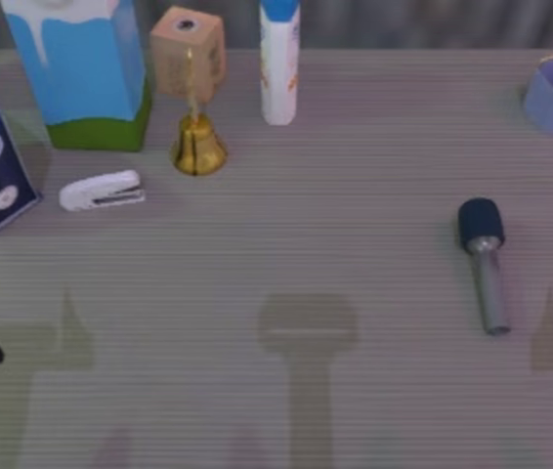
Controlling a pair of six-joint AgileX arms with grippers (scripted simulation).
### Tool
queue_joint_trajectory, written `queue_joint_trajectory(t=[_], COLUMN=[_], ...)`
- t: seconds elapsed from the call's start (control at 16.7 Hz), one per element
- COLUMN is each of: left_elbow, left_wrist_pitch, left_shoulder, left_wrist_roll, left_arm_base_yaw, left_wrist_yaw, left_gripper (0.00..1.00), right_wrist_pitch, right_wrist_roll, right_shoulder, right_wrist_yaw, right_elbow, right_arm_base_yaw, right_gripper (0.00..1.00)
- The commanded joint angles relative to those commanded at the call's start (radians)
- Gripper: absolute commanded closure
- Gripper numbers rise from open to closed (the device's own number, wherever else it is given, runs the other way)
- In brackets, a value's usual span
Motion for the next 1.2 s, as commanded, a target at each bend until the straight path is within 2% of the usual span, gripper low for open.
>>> queue_joint_trajectory(t=[0.24, 0.48, 1.2], left_elbow=[0.000, 0.000, 0.000], left_wrist_pitch=[0.000, 0.000, 0.000], left_shoulder=[0.000, 0.000, 0.000], left_wrist_roll=[0.000, 0.000, 0.000], left_arm_base_yaw=[0.000, 0.000, 0.000], left_wrist_yaw=[0.000, 0.000, 0.000], left_gripper=[0.00, 0.00, 0.00], right_wrist_pitch=[-0.020, -0.133, -0.728], right_wrist_roll=[0.011, 0.068, 0.327], right_shoulder=[0.031, 0.220, 1.417], right_wrist_yaw=[0.002, 0.017, 0.097], right_elbow=[0.031, 0.196, 0.941], right_arm_base_yaw=[0.010, 0.061, 0.304], right_gripper=[0.00, 0.00, 0.00])
